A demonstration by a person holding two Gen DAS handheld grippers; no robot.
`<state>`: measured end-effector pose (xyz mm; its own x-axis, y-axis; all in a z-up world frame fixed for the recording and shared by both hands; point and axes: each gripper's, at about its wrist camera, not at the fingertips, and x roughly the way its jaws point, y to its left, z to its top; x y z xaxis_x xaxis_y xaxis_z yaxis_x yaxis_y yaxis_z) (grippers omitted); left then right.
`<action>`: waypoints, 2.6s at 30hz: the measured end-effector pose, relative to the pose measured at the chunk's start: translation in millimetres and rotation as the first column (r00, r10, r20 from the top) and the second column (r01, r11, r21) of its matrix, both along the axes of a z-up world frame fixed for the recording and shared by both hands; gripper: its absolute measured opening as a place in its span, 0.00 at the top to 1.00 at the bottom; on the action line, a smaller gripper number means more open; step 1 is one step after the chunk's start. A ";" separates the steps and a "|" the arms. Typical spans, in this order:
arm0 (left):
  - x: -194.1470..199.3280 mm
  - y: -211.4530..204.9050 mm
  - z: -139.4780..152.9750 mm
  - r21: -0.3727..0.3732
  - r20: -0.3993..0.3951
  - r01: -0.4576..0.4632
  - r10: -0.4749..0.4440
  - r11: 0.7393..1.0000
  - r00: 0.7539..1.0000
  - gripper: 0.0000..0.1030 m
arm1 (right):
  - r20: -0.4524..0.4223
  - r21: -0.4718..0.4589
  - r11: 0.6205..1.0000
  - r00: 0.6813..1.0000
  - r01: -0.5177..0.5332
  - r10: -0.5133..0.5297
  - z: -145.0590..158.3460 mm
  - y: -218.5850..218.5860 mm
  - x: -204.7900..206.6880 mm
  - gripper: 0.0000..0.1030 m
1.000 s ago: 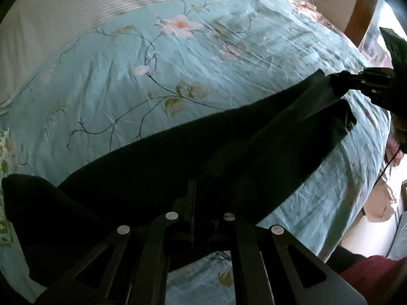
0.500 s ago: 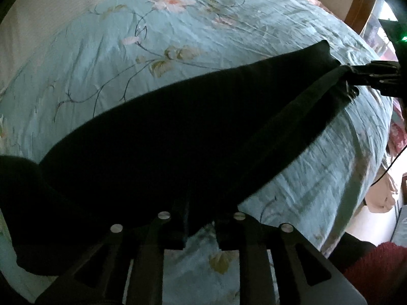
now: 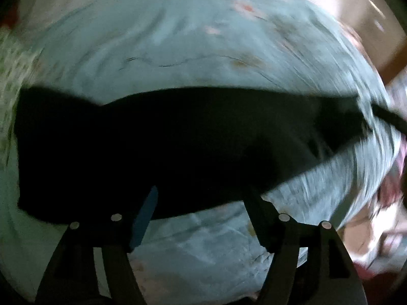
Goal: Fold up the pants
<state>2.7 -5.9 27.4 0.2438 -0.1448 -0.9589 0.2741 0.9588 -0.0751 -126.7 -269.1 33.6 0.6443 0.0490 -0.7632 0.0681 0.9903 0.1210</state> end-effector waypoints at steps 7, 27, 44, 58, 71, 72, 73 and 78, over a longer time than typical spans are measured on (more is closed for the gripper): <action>58.6 73.7 19.8 -0.037 -0.057 -0.302 0.300 0.952 0.952 0.24 | -0.027 0.072 0.980 0.982 -0.183 0.185 -20.5 63.4 50.9 0.41; 167.4 122.2 -13.4 0.240 -0.234 -0.504 0.553 0.830 0.799 0.23 | -0.117 0.217 0.847 0.848 -0.486 0.516 -72.4 200.7 158.2 0.41; 64.4 175.0 12.5 -0.077 -0.054 -0.585 0.582 0.807 0.811 0.94 | -0.060 0.087 0.740 0.738 -0.666 0.672 -53.1 241.7 135.5 0.94; -10.7 221.8 -10.2 -0.325 -0.069 -0.641 0.659 0.695 0.749 0.95 | -0.170 -0.017 0.694 0.686 -0.720 0.707 -71.2 276.7 120.7 0.94; -18.9 236.0 -49.2 -0.289 -0.122 -0.661 0.658 0.693 0.743 0.91 | -0.281 0.000 0.698 0.670 -0.716 0.687 -95.5 288.5 128.5 0.92; -19.3 236.6 -49.0 -0.279 -0.116 -0.659 0.657 0.698 0.745 0.90 | -0.282 0.008 0.707 0.676 -0.708 0.681 -95.9 287.0 130.0 0.92; -19.6 237.4 -48.1 -0.272 -0.112 -0.659 0.657 0.701 0.745 0.86 | -0.283 0.014 0.712 0.680 -0.702 0.676 -96.2 286.0 130.6 0.91; -25.2 252.2 -38.7 -0.260 -0.097 -0.684 0.686 0.682 0.721 0.80 | -0.307 0.037 0.741 0.698 -0.671 0.647 -96.9 283.1 134.7 0.67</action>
<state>-22.6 246.3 -11.4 0.3823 -0.1750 -0.9073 -0.4499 0.8225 -0.3481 8.0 14.0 -63.3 0.2249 0.3160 -0.9217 -0.5866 0.7992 0.1309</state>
